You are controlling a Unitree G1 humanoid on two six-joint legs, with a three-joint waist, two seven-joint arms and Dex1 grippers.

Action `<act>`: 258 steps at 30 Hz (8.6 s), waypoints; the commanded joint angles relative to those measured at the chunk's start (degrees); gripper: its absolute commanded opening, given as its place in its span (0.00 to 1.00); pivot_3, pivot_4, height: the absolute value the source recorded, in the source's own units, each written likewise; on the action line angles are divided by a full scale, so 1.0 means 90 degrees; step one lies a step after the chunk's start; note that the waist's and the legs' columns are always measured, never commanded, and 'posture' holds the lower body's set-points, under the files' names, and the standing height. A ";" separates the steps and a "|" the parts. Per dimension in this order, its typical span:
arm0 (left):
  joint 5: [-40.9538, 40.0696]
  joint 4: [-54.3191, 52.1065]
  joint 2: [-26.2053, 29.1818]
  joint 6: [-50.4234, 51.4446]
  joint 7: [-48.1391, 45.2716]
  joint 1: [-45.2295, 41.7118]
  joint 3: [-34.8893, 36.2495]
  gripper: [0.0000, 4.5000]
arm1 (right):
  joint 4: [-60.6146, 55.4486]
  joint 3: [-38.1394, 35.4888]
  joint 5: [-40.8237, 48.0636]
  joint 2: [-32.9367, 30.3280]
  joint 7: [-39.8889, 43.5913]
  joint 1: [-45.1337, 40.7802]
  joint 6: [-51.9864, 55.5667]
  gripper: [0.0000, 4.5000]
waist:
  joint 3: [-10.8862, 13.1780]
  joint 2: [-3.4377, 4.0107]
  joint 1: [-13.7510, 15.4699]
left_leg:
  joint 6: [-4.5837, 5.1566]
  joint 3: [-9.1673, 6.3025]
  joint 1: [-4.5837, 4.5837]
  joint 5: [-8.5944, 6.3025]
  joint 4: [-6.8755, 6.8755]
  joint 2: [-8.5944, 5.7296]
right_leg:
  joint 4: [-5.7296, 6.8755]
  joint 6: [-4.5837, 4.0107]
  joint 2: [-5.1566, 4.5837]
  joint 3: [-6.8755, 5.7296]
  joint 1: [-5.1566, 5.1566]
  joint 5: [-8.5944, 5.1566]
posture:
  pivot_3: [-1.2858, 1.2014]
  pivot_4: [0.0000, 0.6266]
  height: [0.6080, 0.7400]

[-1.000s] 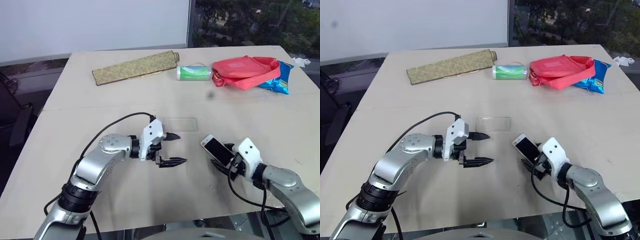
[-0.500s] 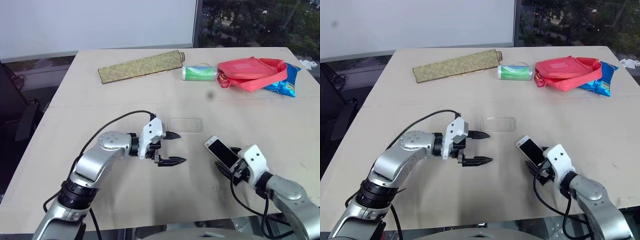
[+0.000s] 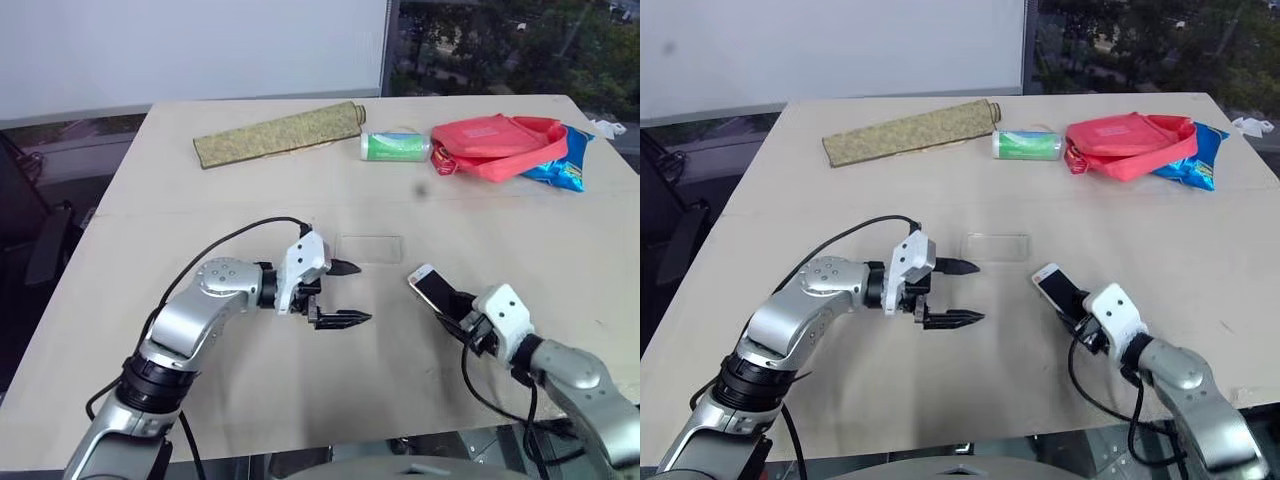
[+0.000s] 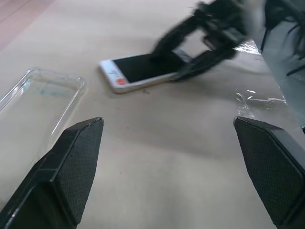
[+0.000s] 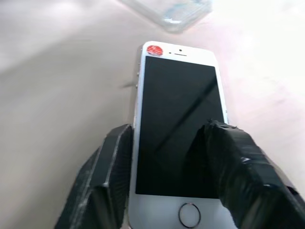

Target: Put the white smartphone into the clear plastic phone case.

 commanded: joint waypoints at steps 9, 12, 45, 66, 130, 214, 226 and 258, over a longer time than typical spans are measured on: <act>-0.0095 -0.0197 0.0061 -0.0117 0.0337 -0.0016 0.0460 1.00 | 0.2933 0.0313 0.0310 -0.1242 0.3656 -0.3558 -0.1415 0.57 | 0.0049 0.0022 -0.0110 | 0.0013 0.0042 -0.0013 -0.0005 -0.0015 0.0007 | 0.0032 0.0001 0.0014 0.0016 -0.0043 0.0016 | 0.52 0.24 1.00; -0.0095 -0.0253 0.0088 -0.0117 0.0404 0.0046 0.0513 1.00 | 0.3424 0.0456 0.0167 -0.1059 0.3774 -0.4011 -0.1523 0.57 | 0.0048 0.0020 -0.0088 | 0.0017 0.0025 -0.0016 -0.0008 -0.0044 0.0012 | 0.0030 -0.0002 0.0027 -0.0002 -0.0049 0.0036 | 0.52 0.24 1.00; -0.0082 0.0215 0.0091 -0.0234 -0.0187 -0.0534 0.0206 1.00 | 0.1178 -0.0766 0.0421 -0.0126 0.1014 -0.0449 0.0167 0.98 | 0.0036 0.0012 0.0021 | -0.0015 0.0061 -0.0053 0.0014 0.0006 0.0008 | 0.0056 0.0011 0.0028 0.0054 -0.0089 0.0034 | 0.52 0.24 1.00; -0.0061 0.0163 0.0007 -0.0303 -0.0028 -0.0470 0.0211 1.00 | 0.1551 -0.0321 0.0118 -0.0935 0.1705 -0.0733 -0.0454 0.61 | 0.0001 -0.0043 0.0033 | 0.0001 0.0057 0.0022 0.0003 0.0005 0.0008 | 0.0033 0.0017 0.0025 0.0055 -0.0003 0.0031 | 0.52 0.24 1.00; 0.1934 0.5015 -0.1753 -0.2366 0.0448 -0.1911 -0.0326 0.01 | 0.6106 0.1965 -0.1946 0.0307 0.5281 -0.6688 -0.2729 0.61 | 0.0030 0.0011 -0.0121 | 0.0003 0.0059 -0.0079 0.0002 0.0002 -0.0008 | 0.0063 0.0012 0.0016 0.0062 -0.0113 0.0074 | 0.52 0.24 1.00; 0.1599 0.2180 -0.0219 0.0270 0.0745 -0.1313 0.0340 0.00 | 0.4112 0.1470 -0.2792 0.0263 0.2699 -0.5581 -0.0564 0.02 | 0.0022 0.0022 -0.0141 | -0.0012 0.0065 -0.0064 0.0012 0.0011 -0.0003 | 0.0083 0.0010 0.0030 0.0075 -0.0111 0.0088 | 0.52 0.24 1.00; 0.1281 0.2055 -0.0451 0.0262 0.0953 -0.1653 0.0618 0.00 | 0.3448 -0.0078 -0.1350 0.0467 0.1985 -0.4839 -0.0087 0.02 | 0.0023 0.0020 -0.0105 | -0.0009 0.0052 -0.0086 0.0010 0.0004 -0.0003 | 0.0056 0.0011 0.0027 0.0062 -0.0112 0.0088 | 0.52 0.24 1.00; 0.1235 0.2260 -0.1726 -0.0001 0.1432 -0.1513 0.0040 0.00 | 0.2024 0.0591 -0.1160 0.1438 0.0665 -0.3784 0.0347 0.02 | 0.0023 0.0019 -0.0150 | -0.0009 0.0057 -0.0079 0.0011 0.0007 -0.0004 | 0.0061 0.0012 0.0036 0.0073 -0.0111 0.0088 | 0.52 0.24 1.00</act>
